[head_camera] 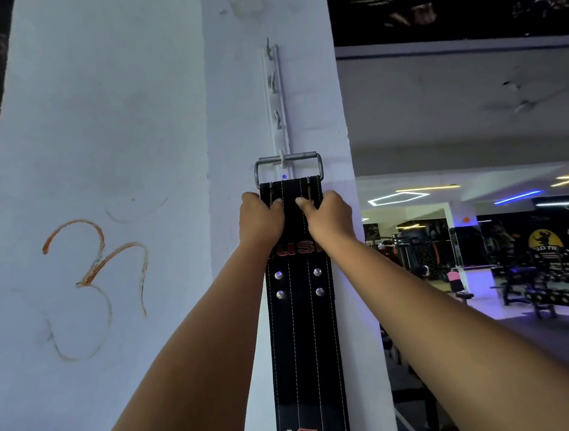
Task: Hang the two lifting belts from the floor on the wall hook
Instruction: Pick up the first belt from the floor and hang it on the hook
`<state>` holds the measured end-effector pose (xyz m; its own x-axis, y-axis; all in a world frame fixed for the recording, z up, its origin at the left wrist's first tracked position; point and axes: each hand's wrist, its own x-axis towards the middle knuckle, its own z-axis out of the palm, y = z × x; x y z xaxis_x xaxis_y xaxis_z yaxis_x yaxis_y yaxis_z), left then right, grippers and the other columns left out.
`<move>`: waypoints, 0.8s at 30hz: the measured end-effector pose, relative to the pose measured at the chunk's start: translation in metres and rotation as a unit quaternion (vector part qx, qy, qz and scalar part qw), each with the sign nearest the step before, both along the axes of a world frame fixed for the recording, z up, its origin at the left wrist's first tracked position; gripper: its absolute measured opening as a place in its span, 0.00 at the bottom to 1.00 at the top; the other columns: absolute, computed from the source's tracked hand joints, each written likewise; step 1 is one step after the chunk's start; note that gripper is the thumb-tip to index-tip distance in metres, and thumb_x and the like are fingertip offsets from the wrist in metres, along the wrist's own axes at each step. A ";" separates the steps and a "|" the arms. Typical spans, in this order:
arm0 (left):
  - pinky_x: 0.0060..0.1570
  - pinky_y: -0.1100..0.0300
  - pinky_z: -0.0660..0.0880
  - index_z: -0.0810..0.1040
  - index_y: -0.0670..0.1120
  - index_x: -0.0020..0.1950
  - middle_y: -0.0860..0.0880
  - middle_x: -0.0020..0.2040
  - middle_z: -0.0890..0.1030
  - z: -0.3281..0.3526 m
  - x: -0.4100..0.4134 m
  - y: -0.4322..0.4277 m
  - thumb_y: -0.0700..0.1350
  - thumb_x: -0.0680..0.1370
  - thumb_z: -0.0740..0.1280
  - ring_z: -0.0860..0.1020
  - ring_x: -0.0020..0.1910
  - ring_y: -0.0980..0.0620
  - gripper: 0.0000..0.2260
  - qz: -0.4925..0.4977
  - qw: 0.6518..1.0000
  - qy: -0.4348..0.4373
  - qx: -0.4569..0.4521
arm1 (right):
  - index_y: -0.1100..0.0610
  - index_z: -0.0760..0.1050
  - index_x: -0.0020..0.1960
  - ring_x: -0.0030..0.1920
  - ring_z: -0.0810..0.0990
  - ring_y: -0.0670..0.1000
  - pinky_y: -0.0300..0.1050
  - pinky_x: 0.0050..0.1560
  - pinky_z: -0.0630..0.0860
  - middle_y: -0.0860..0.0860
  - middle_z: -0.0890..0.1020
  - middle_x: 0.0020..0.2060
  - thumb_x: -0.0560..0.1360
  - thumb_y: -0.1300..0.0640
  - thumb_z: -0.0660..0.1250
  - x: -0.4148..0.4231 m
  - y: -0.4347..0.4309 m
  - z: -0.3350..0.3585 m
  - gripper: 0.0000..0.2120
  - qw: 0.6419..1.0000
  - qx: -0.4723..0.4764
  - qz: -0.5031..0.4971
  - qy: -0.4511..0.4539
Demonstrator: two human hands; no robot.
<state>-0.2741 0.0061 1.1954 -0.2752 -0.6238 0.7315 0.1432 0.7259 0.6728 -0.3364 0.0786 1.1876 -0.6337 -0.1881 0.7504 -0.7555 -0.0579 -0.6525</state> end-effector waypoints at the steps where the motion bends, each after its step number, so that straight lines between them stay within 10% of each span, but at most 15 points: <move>1: 0.49 0.56 0.70 0.63 0.38 0.68 0.40 0.63 0.74 -0.004 0.005 0.002 0.47 0.79 0.61 0.75 0.55 0.44 0.21 -0.007 1.000 -0.005 0.000 | 0.65 0.69 0.58 0.53 0.75 0.59 0.46 0.45 0.66 0.61 0.75 0.59 0.77 0.50 0.62 0.003 0.004 -0.006 0.19 1.000 0.010 -0.003 0.002; 6: 0.53 0.57 0.70 0.61 0.40 0.71 0.41 0.67 0.70 -0.029 0.035 0.017 0.47 0.79 0.62 0.73 0.61 0.44 0.24 -0.041 0.999 -0.029 0.001 | 0.65 0.67 0.64 0.63 0.73 0.59 0.42 0.48 0.65 0.60 0.73 0.64 0.78 0.52 0.62 0.031 0.031 -0.037 0.21 0.998 0.048 -0.028 0.024; 24: 0.50 0.60 0.67 0.68 0.45 0.68 0.46 0.65 0.75 -0.208 0.188 0.126 0.49 0.79 0.62 0.71 0.52 0.53 0.18 -0.082 0.985 -0.110 0.103 | 0.59 0.71 0.62 0.47 0.71 0.47 0.29 0.33 0.64 0.56 0.77 0.59 0.75 0.53 0.65 0.151 0.148 -0.206 0.18 0.989 0.135 0.047 -0.044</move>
<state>-0.0865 0.1319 0.9874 -0.5224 -0.6874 0.5045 0.0801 0.5495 0.8317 -0.1857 0.2270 0.9818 -0.6638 -0.4354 0.6081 -0.6954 0.0600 -0.7161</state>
